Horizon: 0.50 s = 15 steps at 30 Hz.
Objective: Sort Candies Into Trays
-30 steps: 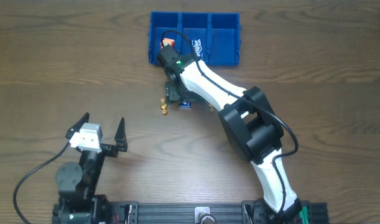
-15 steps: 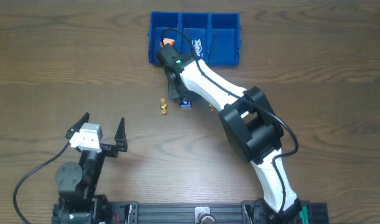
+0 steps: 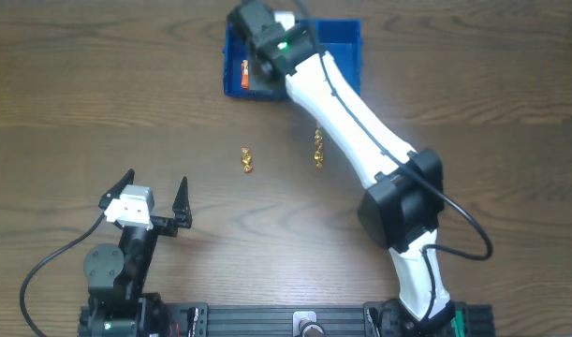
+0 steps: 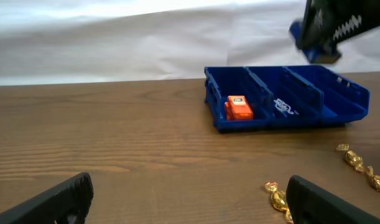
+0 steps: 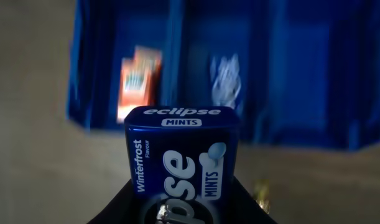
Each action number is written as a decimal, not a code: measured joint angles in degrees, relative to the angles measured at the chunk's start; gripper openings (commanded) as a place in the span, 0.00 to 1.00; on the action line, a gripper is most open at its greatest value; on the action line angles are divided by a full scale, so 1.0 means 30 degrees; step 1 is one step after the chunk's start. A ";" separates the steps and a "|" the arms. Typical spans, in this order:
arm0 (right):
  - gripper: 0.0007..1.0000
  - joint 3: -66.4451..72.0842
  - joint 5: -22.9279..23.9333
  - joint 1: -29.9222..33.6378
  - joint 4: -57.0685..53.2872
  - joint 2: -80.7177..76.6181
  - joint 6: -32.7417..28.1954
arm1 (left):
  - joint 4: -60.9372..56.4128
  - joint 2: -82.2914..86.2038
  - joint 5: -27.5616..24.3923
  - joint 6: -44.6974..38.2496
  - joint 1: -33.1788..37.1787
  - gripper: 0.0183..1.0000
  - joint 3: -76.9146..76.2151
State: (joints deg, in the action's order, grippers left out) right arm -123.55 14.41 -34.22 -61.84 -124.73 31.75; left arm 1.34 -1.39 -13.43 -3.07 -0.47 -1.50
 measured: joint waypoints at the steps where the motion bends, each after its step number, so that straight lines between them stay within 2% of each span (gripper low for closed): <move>1: 0.04 -0.0182 0.0219 0.0474 0.0619 0.0131 -0.0197 | 0.0000 0.0000 0.0000 0.0007 0.0000 1.00 0.0000; 7: 0.04 -0.0182 0.0809 0.2106 0.3621 -0.0168 -0.1909 | 0.0000 0.0000 0.0000 0.0007 0.0000 1.00 0.0000; 15: 0.04 -0.0175 0.0984 0.2630 0.4080 -0.2688 -0.2863 | 0.0000 0.0007 0.0000 0.0007 0.0000 1.00 0.0000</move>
State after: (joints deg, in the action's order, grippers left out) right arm -124.07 17.37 -26.33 -49.60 -132.79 23.16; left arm 1.34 -1.37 -13.43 -3.05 -0.47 -1.50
